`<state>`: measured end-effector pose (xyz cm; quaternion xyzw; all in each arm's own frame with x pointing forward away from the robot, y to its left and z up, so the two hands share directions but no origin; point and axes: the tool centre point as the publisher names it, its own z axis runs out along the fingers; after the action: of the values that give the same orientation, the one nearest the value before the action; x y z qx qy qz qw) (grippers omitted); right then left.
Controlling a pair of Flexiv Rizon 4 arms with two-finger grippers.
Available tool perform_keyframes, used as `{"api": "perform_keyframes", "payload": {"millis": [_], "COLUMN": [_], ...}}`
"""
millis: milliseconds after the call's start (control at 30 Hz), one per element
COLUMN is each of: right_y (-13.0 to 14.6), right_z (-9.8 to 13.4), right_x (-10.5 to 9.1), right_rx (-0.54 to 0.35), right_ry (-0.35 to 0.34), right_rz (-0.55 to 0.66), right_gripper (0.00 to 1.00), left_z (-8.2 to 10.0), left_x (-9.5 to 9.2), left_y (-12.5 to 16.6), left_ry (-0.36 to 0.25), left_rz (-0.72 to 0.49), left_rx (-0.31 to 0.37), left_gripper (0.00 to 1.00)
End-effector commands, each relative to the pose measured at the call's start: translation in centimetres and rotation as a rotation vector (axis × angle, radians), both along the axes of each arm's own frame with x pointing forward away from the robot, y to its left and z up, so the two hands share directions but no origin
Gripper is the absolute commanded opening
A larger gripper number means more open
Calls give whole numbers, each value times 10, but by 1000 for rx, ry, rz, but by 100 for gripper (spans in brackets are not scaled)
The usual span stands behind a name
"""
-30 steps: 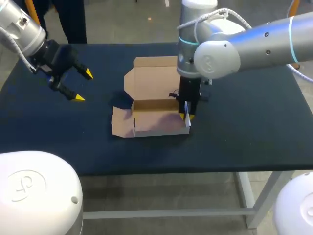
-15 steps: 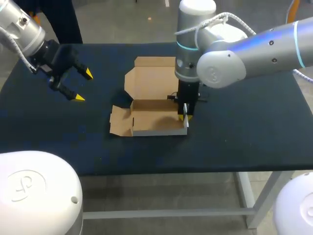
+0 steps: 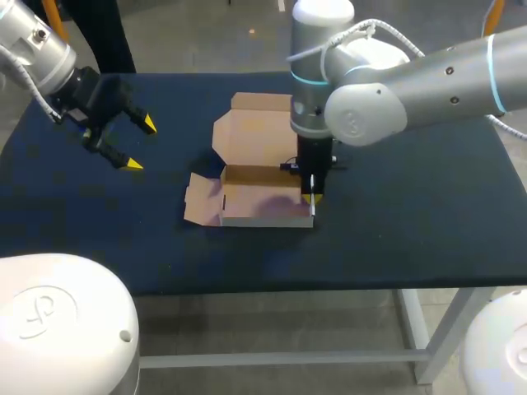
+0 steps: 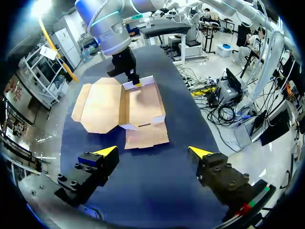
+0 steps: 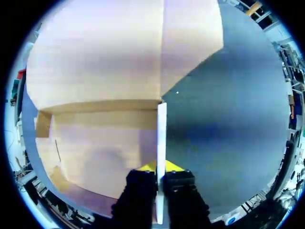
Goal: Assemble the packaging by folding the flat box into shape, placing the metal phone stand inside, and closing the box properly
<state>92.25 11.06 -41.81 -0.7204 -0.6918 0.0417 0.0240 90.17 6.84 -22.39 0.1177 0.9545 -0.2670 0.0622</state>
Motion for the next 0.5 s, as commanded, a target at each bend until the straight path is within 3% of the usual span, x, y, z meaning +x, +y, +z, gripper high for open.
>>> {"api": "perform_keyframes", "payload": {"millis": [33, 500], "right_y": [3, -11], "right_z": [0, -5], "right_x": [6, 13], "right_rx": [-42, -173], "right_ry": [28, 73], "right_rz": [14, 29], "right_gripper": [0, 0], "left_z": [1, 1], "left_x": [-1, -1], "left_y": [1, 1], "left_ry": [2, 2], "left_rz": [0, 0], "left_rx": [4, 4], "left_gripper": [100, 100]}}
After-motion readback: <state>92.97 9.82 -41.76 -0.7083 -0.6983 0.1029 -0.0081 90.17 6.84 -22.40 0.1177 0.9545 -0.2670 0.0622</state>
